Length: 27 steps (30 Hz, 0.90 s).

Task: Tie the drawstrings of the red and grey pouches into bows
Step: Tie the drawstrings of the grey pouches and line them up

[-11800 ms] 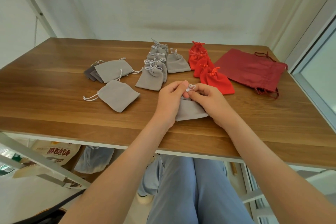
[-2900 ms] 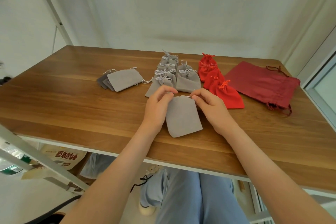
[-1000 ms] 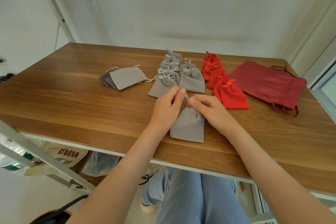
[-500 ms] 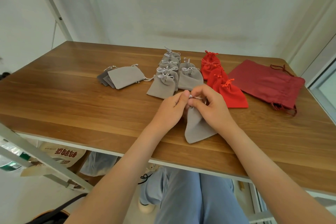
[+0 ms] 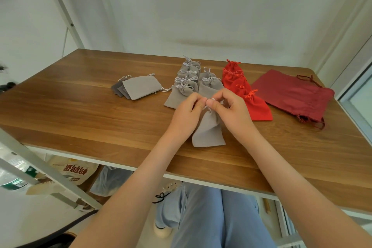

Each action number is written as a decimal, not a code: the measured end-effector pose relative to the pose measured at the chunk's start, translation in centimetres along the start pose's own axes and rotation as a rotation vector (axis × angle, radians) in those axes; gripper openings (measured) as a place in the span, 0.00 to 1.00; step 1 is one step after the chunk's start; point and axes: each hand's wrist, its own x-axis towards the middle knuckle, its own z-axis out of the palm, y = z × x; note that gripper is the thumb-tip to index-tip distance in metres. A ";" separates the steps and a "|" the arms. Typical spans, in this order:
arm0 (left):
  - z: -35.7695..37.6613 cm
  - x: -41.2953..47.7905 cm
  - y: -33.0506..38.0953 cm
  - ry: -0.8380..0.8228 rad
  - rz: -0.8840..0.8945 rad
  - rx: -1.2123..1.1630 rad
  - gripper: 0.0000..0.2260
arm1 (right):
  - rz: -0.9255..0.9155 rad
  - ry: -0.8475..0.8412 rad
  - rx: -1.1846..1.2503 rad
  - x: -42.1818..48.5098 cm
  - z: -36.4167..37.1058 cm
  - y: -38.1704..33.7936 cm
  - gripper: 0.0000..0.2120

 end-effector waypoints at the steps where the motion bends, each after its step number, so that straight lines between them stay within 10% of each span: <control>1: 0.0 0.1 0.2 0.000 -0.026 -0.026 0.11 | 0.010 0.012 0.022 0.1 0.1 -0.1 0.05; 17: -1.0 0.7 1.1 -0.244 -0.177 -0.057 0.09 | -0.021 -0.036 -0.071 1.3 0.2 -0.4 0.07; 27: 1.1 2.5 0.4 0.005 -0.073 0.076 0.10 | -0.082 0.047 -0.050 2.4 -0.1 0.4 0.06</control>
